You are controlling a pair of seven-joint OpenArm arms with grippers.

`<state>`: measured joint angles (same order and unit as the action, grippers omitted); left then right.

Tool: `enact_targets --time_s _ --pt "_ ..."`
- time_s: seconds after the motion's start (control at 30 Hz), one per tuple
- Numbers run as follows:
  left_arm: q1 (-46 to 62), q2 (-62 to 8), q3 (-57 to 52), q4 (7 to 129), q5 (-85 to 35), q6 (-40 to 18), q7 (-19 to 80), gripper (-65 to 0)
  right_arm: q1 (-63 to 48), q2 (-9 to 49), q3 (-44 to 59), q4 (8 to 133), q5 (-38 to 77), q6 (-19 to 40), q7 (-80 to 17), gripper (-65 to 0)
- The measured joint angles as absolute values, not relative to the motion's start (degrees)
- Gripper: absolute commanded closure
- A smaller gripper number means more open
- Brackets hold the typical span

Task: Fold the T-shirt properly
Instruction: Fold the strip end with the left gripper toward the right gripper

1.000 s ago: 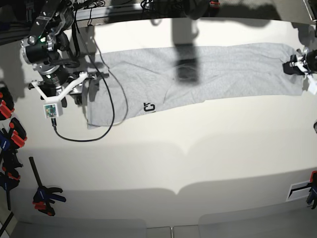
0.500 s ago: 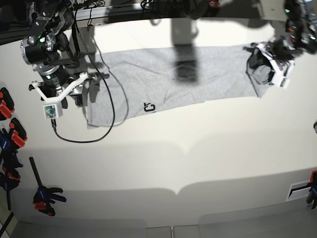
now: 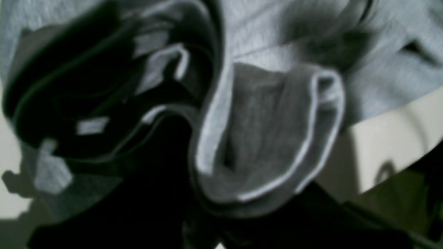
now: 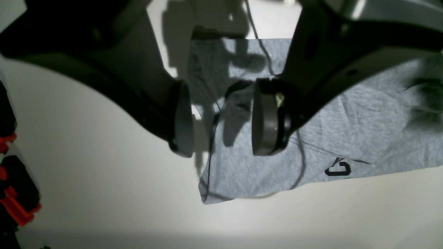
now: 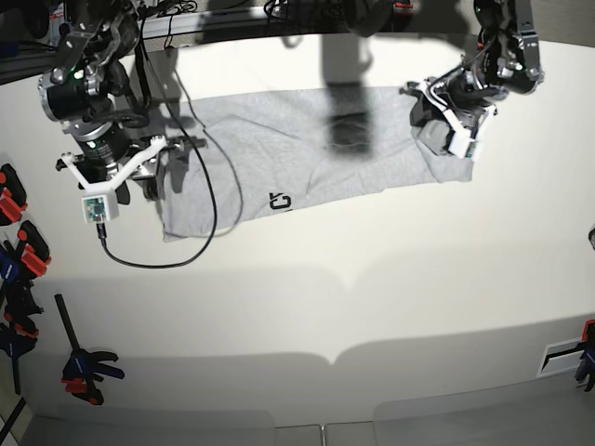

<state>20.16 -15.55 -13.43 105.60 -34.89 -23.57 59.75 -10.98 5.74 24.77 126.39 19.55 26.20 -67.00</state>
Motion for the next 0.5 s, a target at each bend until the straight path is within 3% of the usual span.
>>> enact_targets --time_s 0.3,0.5 --pt "17.8 -15.6 -13.2 105.6 -35.0 -23.6 58.2 0.0 -11.0 5.7 24.8 126.4 19.6 26.2 -67.0 -26.5" --pt "17.3 -15.5 -13.2 105.6 -41.4 -23.6 57.0 0.0 -11.0 5.7 24.8 126.4 19.6 26.2 -67.0 -26.5"
